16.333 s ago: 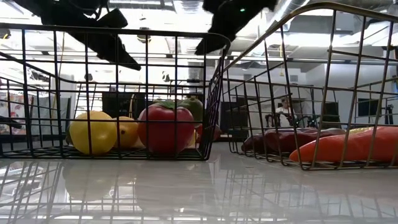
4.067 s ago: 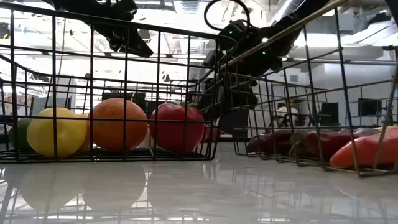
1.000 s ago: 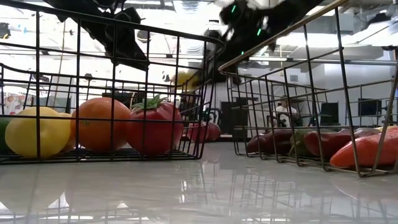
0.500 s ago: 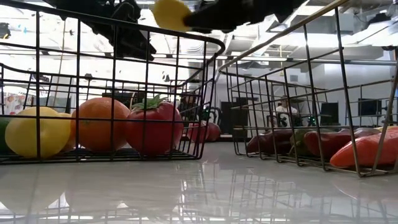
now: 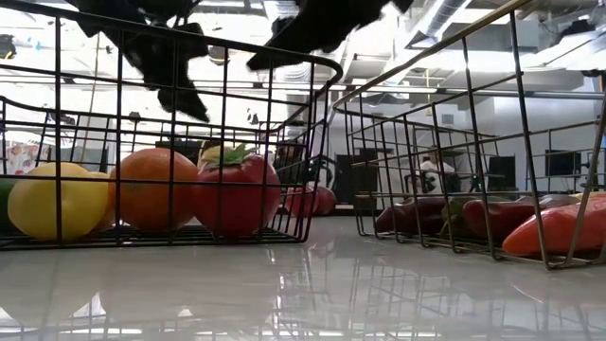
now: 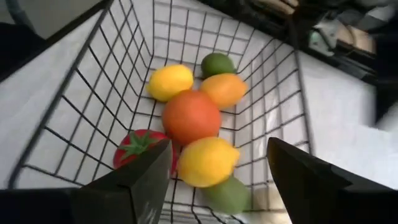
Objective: Sort produce into baskets
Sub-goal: Put the white garlic into the gold wire basket
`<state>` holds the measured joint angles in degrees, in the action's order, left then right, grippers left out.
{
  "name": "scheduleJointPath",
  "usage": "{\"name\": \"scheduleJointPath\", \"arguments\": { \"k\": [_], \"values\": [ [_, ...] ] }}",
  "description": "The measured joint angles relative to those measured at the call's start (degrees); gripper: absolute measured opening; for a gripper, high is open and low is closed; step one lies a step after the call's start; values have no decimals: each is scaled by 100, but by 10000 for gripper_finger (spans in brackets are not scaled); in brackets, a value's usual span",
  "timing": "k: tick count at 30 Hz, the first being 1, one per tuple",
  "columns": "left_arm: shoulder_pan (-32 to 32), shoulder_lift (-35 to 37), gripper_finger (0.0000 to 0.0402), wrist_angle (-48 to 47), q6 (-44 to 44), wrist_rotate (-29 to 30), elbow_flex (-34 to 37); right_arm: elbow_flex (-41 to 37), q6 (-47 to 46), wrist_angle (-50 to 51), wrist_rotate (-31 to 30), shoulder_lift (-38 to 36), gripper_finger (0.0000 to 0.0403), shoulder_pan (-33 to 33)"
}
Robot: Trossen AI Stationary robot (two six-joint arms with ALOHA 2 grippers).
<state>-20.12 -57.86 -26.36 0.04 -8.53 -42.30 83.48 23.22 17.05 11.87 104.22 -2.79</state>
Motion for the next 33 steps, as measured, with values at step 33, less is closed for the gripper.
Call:
{"name": "scheduleJointPath", "arguments": {
  "k": [33],
  "values": [
    [116, -2483, 191, 733, 5142, 327, -238, -3606, -671, -1701, -318, -4532, 292, 1979]
  ]
}}
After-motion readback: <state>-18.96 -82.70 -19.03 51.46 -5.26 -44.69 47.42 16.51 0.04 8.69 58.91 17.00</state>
